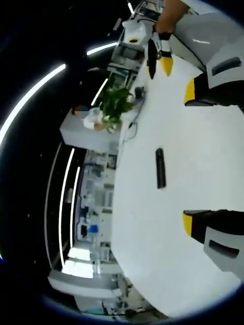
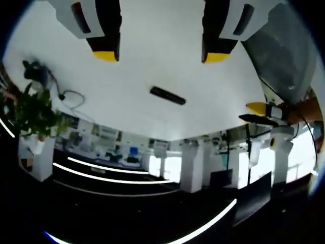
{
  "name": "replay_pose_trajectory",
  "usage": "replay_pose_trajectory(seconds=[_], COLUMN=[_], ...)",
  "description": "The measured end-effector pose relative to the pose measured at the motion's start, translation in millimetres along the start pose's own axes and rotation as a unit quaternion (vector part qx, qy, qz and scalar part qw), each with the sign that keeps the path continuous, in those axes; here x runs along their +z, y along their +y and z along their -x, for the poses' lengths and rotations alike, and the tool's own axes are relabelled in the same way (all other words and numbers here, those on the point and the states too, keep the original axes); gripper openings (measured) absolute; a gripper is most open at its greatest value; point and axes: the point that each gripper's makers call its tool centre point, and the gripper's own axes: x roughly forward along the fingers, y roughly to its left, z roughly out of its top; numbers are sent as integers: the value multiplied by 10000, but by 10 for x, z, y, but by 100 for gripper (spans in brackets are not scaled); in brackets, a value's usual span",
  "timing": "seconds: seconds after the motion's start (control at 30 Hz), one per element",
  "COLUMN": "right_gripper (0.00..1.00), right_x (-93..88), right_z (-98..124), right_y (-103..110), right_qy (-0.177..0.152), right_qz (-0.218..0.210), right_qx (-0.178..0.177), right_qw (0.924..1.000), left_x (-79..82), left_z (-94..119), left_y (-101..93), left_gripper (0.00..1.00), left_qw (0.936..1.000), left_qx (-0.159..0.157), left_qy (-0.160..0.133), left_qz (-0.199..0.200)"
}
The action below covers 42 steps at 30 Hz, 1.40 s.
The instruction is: Press the specified remote control buttons in sequence, fully releasing each button before pressing the next.
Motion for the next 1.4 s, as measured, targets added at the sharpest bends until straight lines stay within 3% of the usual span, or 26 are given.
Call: replay_pose_trajectory(seconds=[0.1,0.23,1.4], right_gripper=[64,63,61], right_x=[-26,-147,-215], right_z=[-10,-41,-33], right_y=[1,6,6], right_qy=[46,342,414], right_qz=[-101,-167,-141], right_qx=[38,71,-22], right_qw=[9999,9993,9990], left_x=[4,-5,-170], left_z=[8,19,-1], left_y=[27,72,-48], left_gripper=[86,86,86], left_qw=[10000,9998,9993], left_qx=[38,94,-116], left_qy=[-23,-29,313], left_qz=[13,176,-151])
